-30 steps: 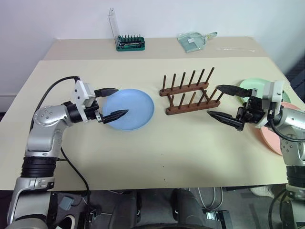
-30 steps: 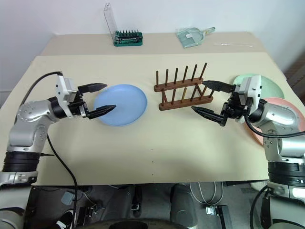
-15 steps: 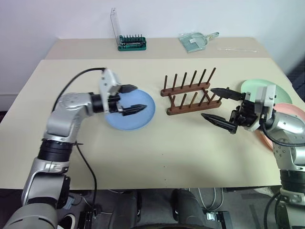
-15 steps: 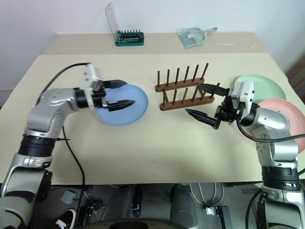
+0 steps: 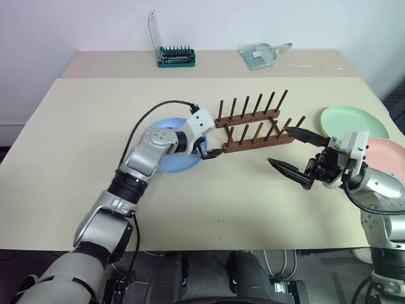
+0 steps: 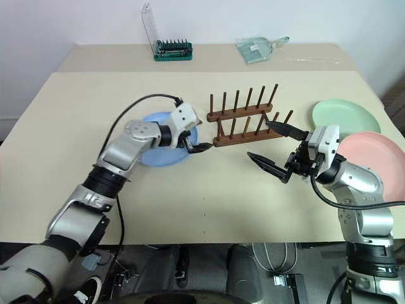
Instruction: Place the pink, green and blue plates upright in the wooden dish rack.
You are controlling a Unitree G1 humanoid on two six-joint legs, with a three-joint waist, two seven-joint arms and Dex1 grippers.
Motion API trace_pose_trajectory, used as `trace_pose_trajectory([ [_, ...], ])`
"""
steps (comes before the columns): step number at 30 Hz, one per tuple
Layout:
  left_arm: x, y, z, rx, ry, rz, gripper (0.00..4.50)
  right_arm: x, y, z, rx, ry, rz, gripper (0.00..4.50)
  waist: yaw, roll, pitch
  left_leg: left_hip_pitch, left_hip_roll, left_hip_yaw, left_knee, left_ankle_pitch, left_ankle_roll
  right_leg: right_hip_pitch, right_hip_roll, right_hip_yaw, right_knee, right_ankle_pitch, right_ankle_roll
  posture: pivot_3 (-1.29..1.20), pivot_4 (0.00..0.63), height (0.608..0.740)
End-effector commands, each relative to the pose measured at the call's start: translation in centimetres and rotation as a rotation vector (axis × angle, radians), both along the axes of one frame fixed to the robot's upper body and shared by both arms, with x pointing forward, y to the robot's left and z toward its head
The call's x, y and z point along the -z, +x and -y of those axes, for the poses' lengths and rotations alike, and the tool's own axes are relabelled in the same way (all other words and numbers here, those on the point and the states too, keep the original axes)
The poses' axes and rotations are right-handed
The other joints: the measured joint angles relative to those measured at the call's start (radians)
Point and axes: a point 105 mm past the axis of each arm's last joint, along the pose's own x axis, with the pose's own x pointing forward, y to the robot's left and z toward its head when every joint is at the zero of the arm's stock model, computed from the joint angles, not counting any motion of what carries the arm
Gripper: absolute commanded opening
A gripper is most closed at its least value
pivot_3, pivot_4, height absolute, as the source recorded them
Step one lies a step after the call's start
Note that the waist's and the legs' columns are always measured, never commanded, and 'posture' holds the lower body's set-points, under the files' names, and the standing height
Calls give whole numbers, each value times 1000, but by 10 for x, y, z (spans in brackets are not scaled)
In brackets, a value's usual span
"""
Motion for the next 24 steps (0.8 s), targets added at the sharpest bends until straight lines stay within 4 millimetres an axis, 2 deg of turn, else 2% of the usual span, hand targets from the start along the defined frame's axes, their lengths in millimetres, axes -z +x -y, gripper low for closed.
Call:
trace_pose_trajectory([
  [1, 2, 6, 4, -8, 16, 9, 4500, -12, -5, -2, 5, 1, 71, 4453, 0, 0, 0, 0, 0, 0, 0, 0, 0, 0, 0, 0, 0, 0, 0, 0, 150, 724],
  [8, -3, 28, 19, -105, -7, 19, 4500, -12, -3, -2, 13, -2, 78, 4453, 3, -1, 0, 0, 0, 0, 0, 0, 0, 0, 0, 0, 0, 0, 0, 0, 150, 724],
  [17, 4, 16, 38, 3, 25, -48, 4500, -12, -1, -2, 22, -13, 83, 4453, 3, -1, 0, 0, 0, 0, 0, 0, 0, 0, 0, 0, 0, 0, 0, 0, 150, 724],
  [20, 10, 9, 39, 44, 45, -87, 3634, -13, -1, -3, 27, -16, 90, 4500, 3, -1, 0, 0, 0, 0, 0, 0, 0, 0, 0, 0, 0, 0, 0, 0, 150, 724],
  [24, 13, 10, 36, 22, 52, -112, 1667, -13, -1, -2, 36, -18, 95, 4500, 3, -1, 0, 0, 0, 0, 0, 0, 0, 0, 0, 0, 0, 0, 0, 0, 150, 724],
])
